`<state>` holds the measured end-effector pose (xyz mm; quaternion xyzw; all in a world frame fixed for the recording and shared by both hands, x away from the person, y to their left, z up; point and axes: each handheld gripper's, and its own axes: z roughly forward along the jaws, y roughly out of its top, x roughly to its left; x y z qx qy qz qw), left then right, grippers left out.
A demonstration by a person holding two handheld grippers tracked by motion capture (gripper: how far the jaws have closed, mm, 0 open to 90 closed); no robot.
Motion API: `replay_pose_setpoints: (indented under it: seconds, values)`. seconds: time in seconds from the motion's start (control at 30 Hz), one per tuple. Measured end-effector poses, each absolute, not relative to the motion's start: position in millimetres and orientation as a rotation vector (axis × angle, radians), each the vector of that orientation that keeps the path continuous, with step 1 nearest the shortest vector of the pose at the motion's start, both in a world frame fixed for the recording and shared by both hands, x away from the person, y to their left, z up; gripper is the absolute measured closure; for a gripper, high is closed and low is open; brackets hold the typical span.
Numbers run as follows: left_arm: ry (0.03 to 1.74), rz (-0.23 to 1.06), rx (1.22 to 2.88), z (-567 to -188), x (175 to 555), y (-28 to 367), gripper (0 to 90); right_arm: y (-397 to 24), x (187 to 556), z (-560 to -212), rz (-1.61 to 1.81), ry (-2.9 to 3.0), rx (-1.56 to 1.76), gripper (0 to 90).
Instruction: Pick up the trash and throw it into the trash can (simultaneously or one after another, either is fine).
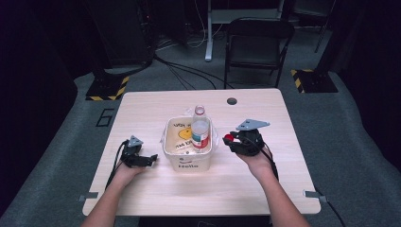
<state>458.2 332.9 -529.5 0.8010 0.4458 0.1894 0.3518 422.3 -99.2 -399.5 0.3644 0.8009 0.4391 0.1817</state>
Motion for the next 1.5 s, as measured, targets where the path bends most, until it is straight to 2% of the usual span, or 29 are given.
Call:
replay_pose_setpoints:
  seconds: [0.73,1.5]
  values:
    - [1.151,0.492,2.076,-529,458,333,7.8,-74,416,-374,1.306,2.274,0.901,57.9]
    - [1.153,0.49,2.074,-529,458,333,7.8,-48,418,-382,1.309,2.323,0.834,57.8]
